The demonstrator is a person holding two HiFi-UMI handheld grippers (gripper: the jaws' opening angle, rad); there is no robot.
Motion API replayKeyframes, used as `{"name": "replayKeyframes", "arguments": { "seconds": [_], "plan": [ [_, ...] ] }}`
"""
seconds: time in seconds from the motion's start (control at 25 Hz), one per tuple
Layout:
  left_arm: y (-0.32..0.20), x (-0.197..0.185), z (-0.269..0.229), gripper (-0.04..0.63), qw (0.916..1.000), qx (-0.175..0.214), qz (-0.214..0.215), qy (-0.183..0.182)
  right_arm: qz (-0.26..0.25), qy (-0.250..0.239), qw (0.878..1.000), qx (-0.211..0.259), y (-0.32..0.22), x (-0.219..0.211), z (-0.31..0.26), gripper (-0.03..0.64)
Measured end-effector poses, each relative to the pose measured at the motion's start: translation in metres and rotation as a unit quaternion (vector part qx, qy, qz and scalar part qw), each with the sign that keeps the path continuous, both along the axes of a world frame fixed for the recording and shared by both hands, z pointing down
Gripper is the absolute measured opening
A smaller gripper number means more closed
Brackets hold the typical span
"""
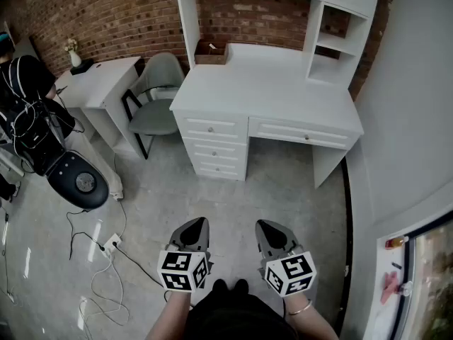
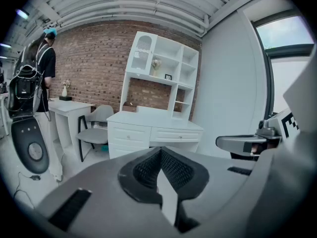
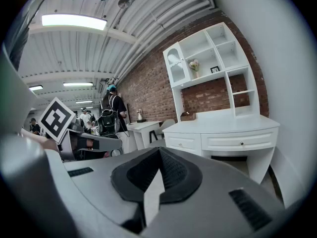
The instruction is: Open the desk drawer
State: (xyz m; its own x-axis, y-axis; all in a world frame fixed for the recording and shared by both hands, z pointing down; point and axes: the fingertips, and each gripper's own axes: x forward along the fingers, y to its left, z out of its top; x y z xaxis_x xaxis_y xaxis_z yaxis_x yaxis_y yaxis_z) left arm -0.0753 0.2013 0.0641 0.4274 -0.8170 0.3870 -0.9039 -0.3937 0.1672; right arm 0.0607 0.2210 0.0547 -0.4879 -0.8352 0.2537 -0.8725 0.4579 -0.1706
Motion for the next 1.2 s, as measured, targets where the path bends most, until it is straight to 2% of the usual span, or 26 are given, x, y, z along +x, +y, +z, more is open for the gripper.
{"name": "replayKeyframes", "arguments": {
  "seconds": [0.16,0.68,0.92,1.2],
  "plan": [
    [0.008,0.008,0.005,0.009,1.0,-0.005,0.003,-0.002,0.013,-0.009,1.0,-0.006,0.008,0.014,0.003,0.005],
    [-0.002,0.019,0.015,0.009,0.9997,-0.016,-0.014,-0.007,0.002,-0.038,0.999,-0.001,0.004,0.027,-0.003,0.005],
    [-0.025,0.016,0.026,0.009,0.9996,-0.021,-0.017,-0.008,0.002,-0.044,0.999,-0.002,-0.016,0.031,0.001,0.005],
    [-0.083,0.005,0.046,0.022,0.9992,-0.036,-0.017,0.0,0.005,-0.037,0.999,-0.019,-0.066,0.027,0.014,0.005]
  ]
}}
